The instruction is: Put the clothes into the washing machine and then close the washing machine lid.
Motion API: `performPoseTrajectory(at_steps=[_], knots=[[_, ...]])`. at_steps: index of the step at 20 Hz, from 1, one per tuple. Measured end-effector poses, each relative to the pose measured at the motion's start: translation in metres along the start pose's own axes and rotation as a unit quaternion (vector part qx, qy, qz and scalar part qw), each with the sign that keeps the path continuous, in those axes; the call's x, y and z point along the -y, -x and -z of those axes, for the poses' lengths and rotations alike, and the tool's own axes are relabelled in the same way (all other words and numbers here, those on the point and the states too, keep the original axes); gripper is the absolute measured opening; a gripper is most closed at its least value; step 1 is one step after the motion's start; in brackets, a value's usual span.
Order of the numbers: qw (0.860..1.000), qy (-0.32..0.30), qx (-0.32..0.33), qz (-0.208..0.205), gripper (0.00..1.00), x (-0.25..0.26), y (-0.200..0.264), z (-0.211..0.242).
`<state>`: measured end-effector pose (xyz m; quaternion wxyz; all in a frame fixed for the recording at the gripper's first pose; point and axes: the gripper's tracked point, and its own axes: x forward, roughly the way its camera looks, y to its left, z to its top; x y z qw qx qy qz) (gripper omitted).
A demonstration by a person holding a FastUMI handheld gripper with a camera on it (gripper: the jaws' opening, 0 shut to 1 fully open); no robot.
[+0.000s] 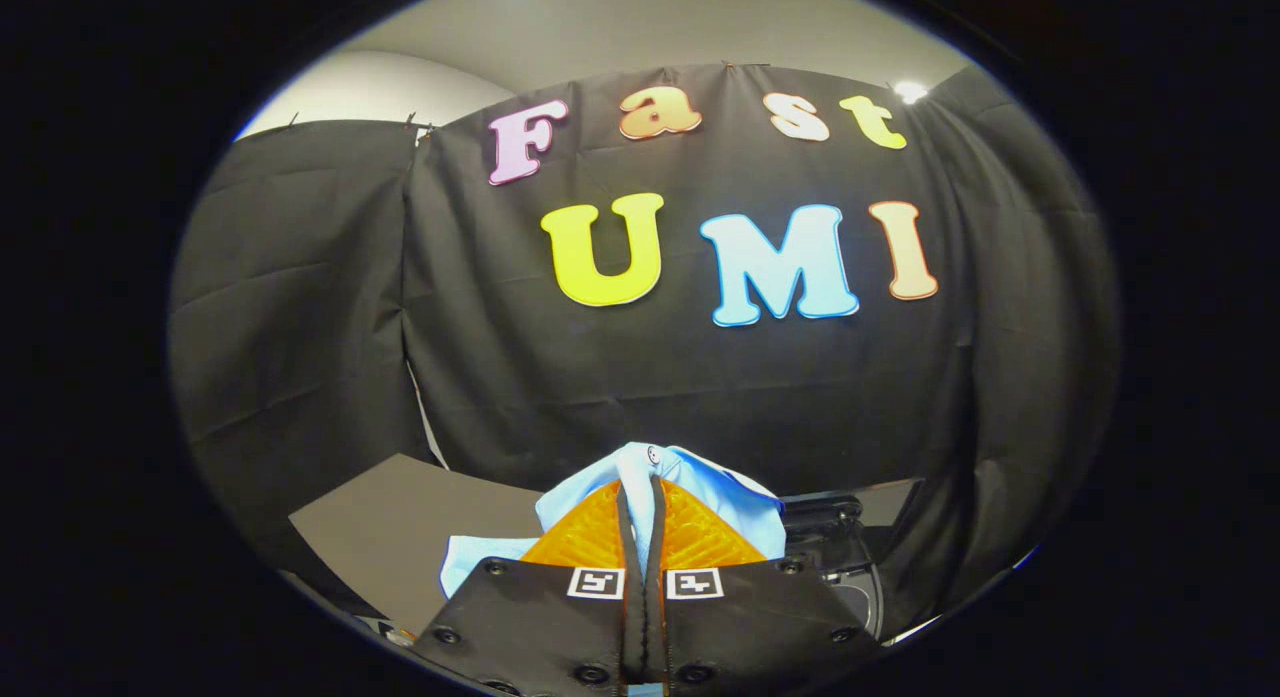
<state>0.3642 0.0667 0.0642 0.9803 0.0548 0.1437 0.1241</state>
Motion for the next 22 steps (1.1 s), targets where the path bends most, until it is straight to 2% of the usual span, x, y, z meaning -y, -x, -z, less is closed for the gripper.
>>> performPoseTrajectory(at_steps=[9, 16, 22], knots=[[0.999, -0.017, -0.027, 0.043, 0.02, 0.060, -0.012, 0.046], [0.995, -0.006, -0.070, 0.070, 0.01, 0.095, -0.032, 0.112], [0.989, -0.028, -0.120, 0.080, 0.02, 0.108, -0.049, 0.178]])
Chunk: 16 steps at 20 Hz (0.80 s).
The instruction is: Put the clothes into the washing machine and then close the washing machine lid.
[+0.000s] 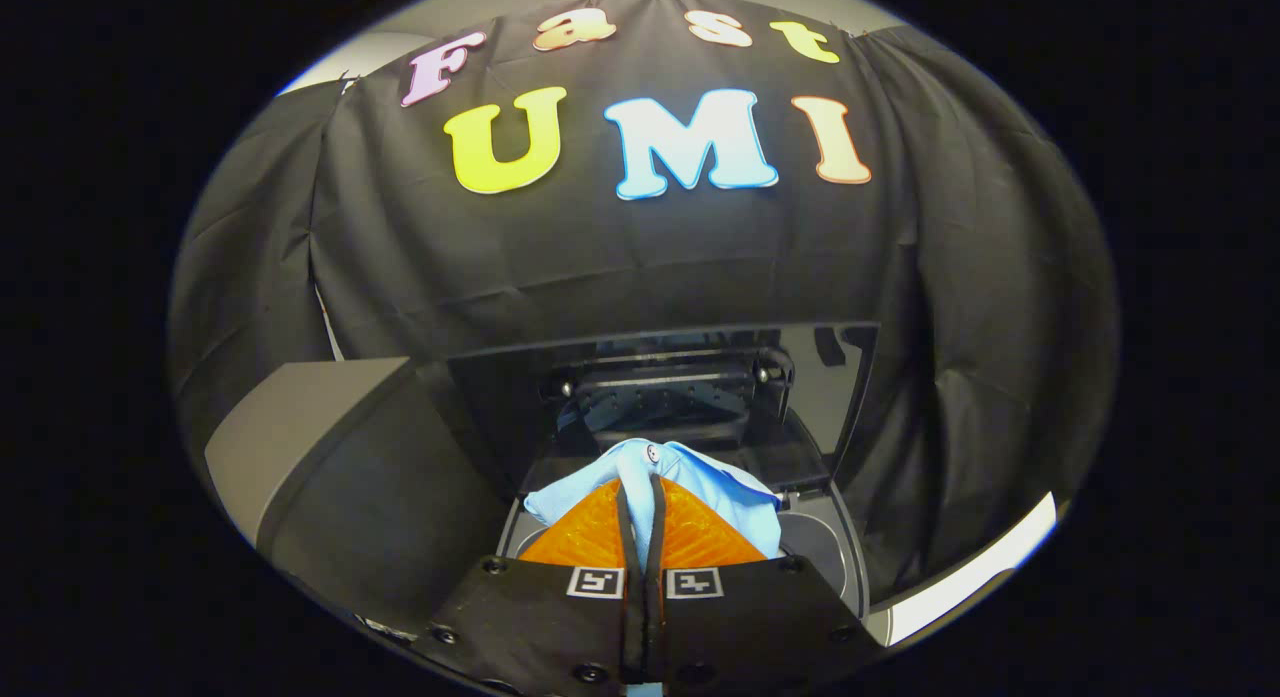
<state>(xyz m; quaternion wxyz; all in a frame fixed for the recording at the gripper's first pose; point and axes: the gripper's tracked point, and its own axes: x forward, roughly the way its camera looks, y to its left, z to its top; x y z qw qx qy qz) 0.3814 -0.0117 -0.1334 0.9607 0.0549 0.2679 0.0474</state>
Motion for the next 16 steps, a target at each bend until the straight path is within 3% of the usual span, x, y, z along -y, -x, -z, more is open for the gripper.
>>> performPoseTrajectory(at_steps=[8, 12, 16], knots=[[0.999, -0.002, -0.043, 0.014, 0.02, 0.010, -0.032, 0.055], [0.997, -0.010, -0.070, 0.015, 0.16, 0.014, -0.038, 0.074], [0.998, -0.006, -0.063, 0.029, 0.84, 0.022, -0.045, 0.072]])
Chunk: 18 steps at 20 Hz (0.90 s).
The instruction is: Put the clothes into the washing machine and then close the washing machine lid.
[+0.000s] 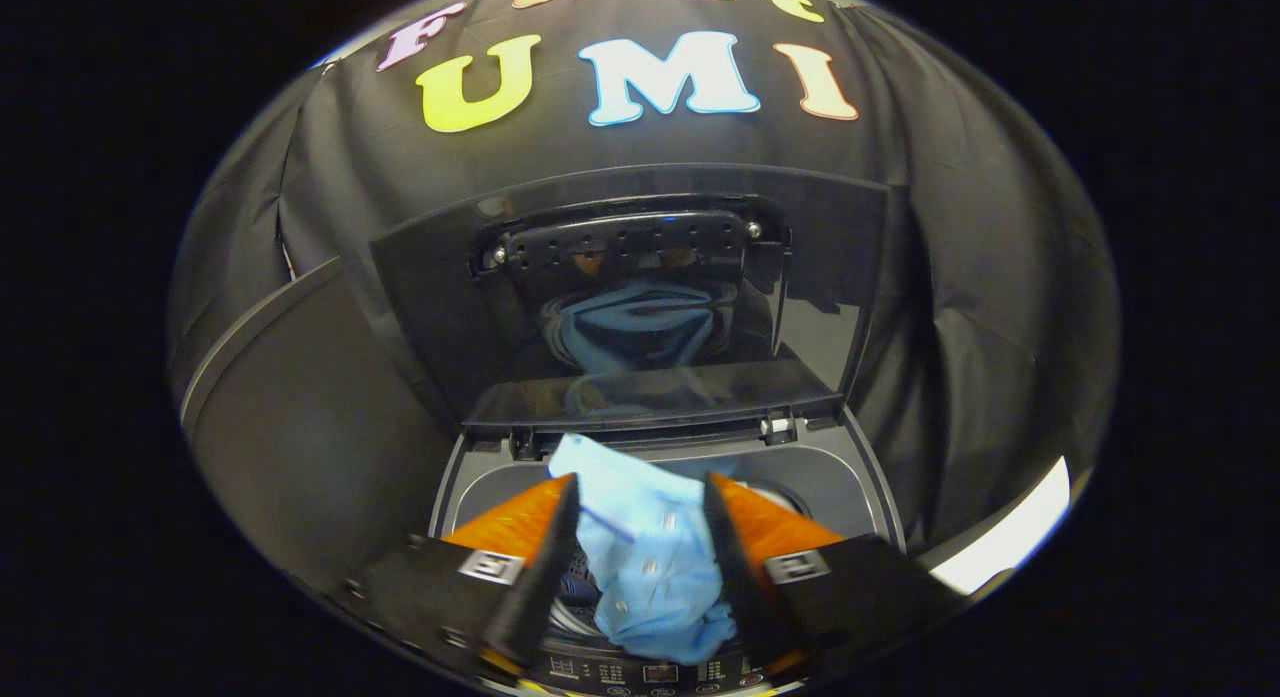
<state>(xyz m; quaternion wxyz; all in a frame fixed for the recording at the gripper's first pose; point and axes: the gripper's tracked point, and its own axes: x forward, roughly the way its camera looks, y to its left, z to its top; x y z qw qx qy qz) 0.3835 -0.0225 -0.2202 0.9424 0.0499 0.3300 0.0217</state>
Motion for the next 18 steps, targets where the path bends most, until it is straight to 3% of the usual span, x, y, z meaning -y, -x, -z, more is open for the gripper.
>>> performPoseTrajectory(at_steps=[1, 9, 18], knots=[[1.000, -0.001, -0.002, 0.003, 1.00, 0.001, 0.008, -0.002], [1.000, 0.006, 0.000, 0.008, 0.98, 0.002, 0.011, 0.001], [0.994, 0.035, 0.099, -0.007, 0.98, -0.012, 0.049, -0.054]])
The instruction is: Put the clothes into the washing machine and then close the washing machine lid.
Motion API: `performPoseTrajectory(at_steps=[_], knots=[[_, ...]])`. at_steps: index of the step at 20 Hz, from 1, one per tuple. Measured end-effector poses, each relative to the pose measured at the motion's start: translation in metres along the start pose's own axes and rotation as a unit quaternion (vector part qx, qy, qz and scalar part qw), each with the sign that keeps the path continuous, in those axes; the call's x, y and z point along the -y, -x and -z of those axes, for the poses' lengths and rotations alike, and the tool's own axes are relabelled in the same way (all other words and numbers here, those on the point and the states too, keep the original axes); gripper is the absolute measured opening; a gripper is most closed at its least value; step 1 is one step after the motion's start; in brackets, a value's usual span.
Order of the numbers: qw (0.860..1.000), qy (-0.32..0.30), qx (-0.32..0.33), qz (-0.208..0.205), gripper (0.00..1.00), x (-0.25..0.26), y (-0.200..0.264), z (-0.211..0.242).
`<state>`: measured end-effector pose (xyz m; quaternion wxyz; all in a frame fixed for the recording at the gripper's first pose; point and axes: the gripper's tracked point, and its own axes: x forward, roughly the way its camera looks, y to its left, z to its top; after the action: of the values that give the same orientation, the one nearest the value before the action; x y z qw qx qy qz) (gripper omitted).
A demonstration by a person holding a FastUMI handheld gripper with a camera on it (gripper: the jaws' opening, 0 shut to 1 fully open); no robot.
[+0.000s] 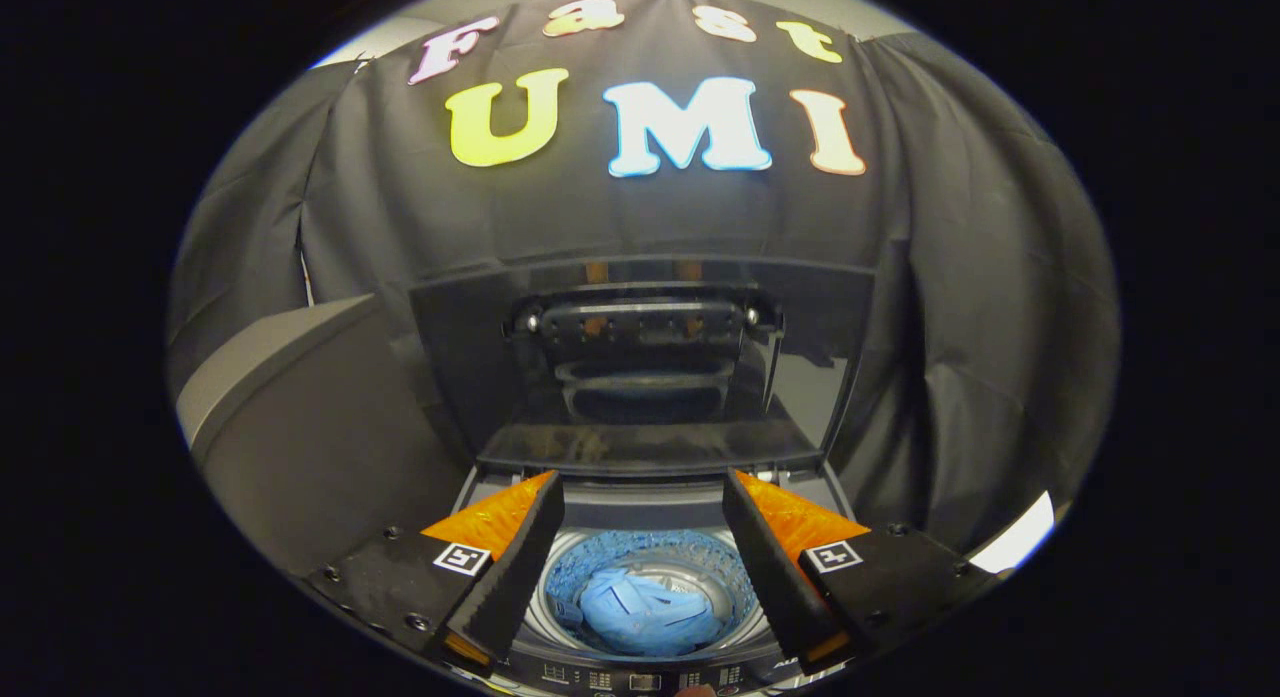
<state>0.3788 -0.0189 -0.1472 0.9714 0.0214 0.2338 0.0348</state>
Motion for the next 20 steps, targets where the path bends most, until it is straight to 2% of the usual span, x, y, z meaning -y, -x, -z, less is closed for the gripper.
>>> performPoseTrajectory(at_steps=[9, 20], knots=[[0.993, 0.015, 0.119, 0.007, 0.98, 0.000, 0.003, -0.084], [0.988, 0.019, 0.153, 0.015, 0.98, 0.005, -0.046, -0.154]])
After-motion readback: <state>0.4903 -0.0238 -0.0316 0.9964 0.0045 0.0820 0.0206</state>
